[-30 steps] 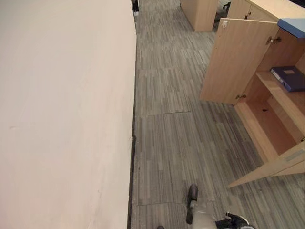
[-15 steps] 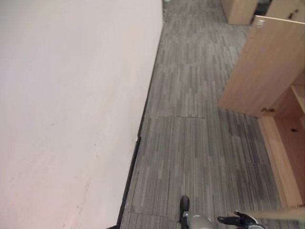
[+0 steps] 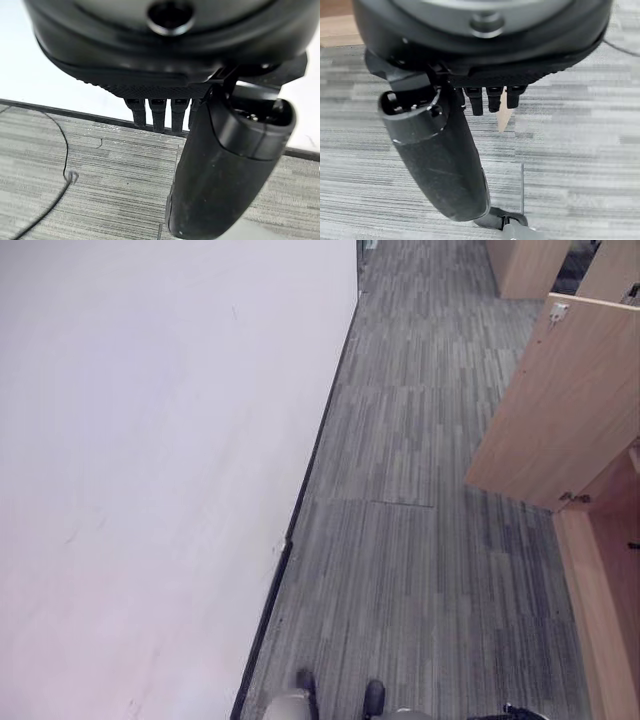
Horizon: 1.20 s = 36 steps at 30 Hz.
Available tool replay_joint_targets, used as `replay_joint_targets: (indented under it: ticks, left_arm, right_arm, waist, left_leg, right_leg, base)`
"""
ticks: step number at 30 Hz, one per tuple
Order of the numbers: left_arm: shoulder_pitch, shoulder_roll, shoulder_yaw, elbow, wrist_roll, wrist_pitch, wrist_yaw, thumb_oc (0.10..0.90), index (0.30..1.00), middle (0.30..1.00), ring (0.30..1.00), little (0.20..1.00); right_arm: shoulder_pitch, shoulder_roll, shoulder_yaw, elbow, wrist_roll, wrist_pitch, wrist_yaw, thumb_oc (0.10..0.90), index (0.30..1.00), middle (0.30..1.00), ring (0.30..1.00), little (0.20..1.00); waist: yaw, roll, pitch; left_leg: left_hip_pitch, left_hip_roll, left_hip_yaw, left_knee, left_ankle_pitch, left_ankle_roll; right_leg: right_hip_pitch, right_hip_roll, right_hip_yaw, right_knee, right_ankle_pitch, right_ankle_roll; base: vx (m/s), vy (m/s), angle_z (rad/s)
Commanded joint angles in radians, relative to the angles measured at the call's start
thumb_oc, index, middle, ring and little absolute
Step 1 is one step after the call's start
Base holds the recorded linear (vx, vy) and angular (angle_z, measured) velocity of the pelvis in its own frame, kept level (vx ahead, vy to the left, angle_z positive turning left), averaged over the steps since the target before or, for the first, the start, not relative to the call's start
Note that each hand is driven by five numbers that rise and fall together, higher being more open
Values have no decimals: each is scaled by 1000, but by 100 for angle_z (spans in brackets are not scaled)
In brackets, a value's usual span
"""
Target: Put the empty folder in the office cabinet
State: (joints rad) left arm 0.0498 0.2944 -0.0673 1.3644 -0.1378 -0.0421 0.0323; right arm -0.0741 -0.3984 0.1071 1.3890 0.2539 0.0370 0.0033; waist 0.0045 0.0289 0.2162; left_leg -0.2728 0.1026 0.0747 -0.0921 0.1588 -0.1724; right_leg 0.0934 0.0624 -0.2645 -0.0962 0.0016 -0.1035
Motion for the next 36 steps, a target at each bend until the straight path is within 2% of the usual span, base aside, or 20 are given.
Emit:
replay_joint_targets:
  ticks: [1,4,6,9,11,14,17,19,21,23,24,25,27,28,29,30,31,32,33,36]
  left_arm:
    - [42,81,-3,22,47,6,24,800,900,900,900,900]
    - [57,75,25,40,30,9,20,800,900,900,900,900]
    - [73,77,55,46,13,8,15,800,900,900,900,900]
    - [86,76,80,43,-10,1,2,800,900,900,900,900]
    - [89,78,81,43,-9,3,1,800,900,900,900,900]
    - [90,79,84,37,-10,2,-1,800,900,900,900,900]
    - [89,78,78,34,-8,5,1,800,900,900,900,900]
    - [85,77,69,32,-6,8,6,800,900,900,900,900]
    - [81,77,65,30,-13,9,8,800,900,900,900,900]
    - [71,79,63,30,-16,10,11,800,900,900,900,900]
    - [64,79,65,31,-10,11,13,800,900,900,900,900]
    - [63,79,66,33,-5,12,15,800,900,900,900,900]
    - [58,77,66,40,13,14,25,800,900,900,900,900]
    - [57,75,68,42,20,13,28,800,900,900,900,900]
    - [-82,52,4,22,27,21,68,800,900,900,900,900]
    - [-85,51,3,23,27,21,68,800,900,900,900,900]
    - [-109,42,-9,-15,35,16,65,800,900,900,900,900]
    - [-85,30,32,-1,1,40,83,800,900,900,900,900]
    - [-80,30,43,8,-6,43,86,800,900,900,900,900]
    - [-57,26,82,31,-24,49,86,800,900,900,900,900]
  right_arm:
    - [51,-64,-23,48,-35,8,-8,800,900,900,900,900]
    - [69,-60,-41,71,-25,11,2,800,900,900,900,900]
    - [88,-47,-83,89,31,13,16,800,900,900,900,900]
    - [107,-30,-138,94,106,19,37,800,900,900,900,900]
    - [110,-25,-148,97,114,22,44,800,900,900,900,900]
    - [110,-24,-145,87,107,24,55,800,900,900,900,900]
    - [97,-34,-152,61,112,26,55,800,900,900,900,900]
    - [93,-32,-154,38,125,22,50,800,900,900,900,900]
    - [81,-20,-145,13,136,14,42,800,900,900,900,900]
    - [74,-11,-135,5,133,11,32,800,900,900,900,900]
    - [71,-9,-134,4,129,11,24,800,900,900,900,900]
    - [72,-9,-134,5,125,12,22,800,900,900,900,900]
    - [74,-6,-135,11,117,17,15,800,900,900,900,900]
    - [74,-4,-137,13,116,19,14,800,900,900,900,900]
    - [73,1,-116,13,105,20,19,800,900,900,900,900]
    - [71,1,-117,14,105,20,20,800,900,900,900,900]
    - [87,16,-94,-7,91,18,22,800,900,900,900,900]
    - [76,27,-101,-7,100,22,5,800,900,900,900,900]
    - [67,32,-101,-2,99,26,0,800,900,900,900,900]
    - [69,44,-97,18,80,30,-3,800,900,900,900,900]
  waist:
    - [32,-15,-15]
    - [42,-8,-25]
    - [49,-1,-44]
    - [53,-12,-75]
    - [54,-18,-101]
    - [56,-16,-132]
    - [54,0,-133]
    - [44,23,-114]
    - [35,41,-94]
    - [25,52,-75]
    - [17,59,-61]
    - [14,54,-58]
    - [2,45,-53]
    - [-5,40,-50]
    - [-39,28,-59]
    - [-37,29,-56]
    - [-64,19,-52]
    - [-76,10,-40]
    - [-73,10,-44]
    - [-42,-3,-49]
  left_leg:
    - [-71,-23,0,5,-17,57]
    - [-55,-19,-15,5,-14,58]
    - [-21,-19,-39,5,35,54]
    - [-4,-39,-13,52,37,86]
    - [-7,-70,8,107,-5,114]
    - [29,-123,31,116,-70,156]
    - [101,-170,65,93,-120,198]
    - [169,-179,83,68,-147,214]
    - [229,-174,105,47,-172,215]
    - [268,-161,107,44,-197,207]
    - [272,-148,122,54,-198,205]
    - [282,-146,119,56,-211,198]
    - [308,-136,129,59,-226,182]
    - [315,-129,140,60,-225,174]
    - [337,-125,145,59,-235,166]
    - [338,-124,146,59,-236,166]
    - [351,-122,158,60,-248,160]
    - [383,-111,178,68,-277,149]
    - [400,-103,185,67,-293,142]
    - [443,-85,248,71,-319,122]
  right_leg:
    - [48,-54,75,94,-142,160]
    - [80,-39,107,90,-159,160]
    - [104,-32,132,79,-174,159]
    - [132,-84,154,79,-192,182]
    - [122,-127,156,125,-185,208]
    - [73,-194,162,262,-110,252]
    - [-33,-282,131,524,73,280]
    - [-94,-335,62,657,132,269]
    - [-139,-389,-40,696,119,260]
    - [-189,-401,-99,626,40,257]
    - [-199,-396,-141,558,34,244]
    - [-205,-397,-140,513,24,262]
    - [-226,-379,-146,362,38,278]
    - [-240,-364,-154,265,84,280]
    - [-249,-352,-130,208,109,296]
    - [-247,-350,-129,205,111,296]
    - [-270,-344,-105,154,131,305]
    - [-297,-350,-121,64,178,326]
    - [-302,-352,-145,40,178,342]
    - [-280,-392,-348,34,214,354]
  base:
    - [219,21,-7]
    - [297,43,-34]
    - [463,126,-66]
    - [475,222,-72]
    - [382,225,-35]
    - [360,257,-18]
    - [260,282,-37]
    - [206,280,-29]
    - [200,196,-11]
    - [208,44,1]
    - [203,-59,-6]
    - [182,-100,-25]
    - [199,-141,-27]
    - [235,-158,-23]
    - [170,-108,-24]
    - [202,-90,-10]
    - [228,-150,-7]
    - [338,-204,-14]
    - [359,-254,-58]
    - [225,-215,-80]
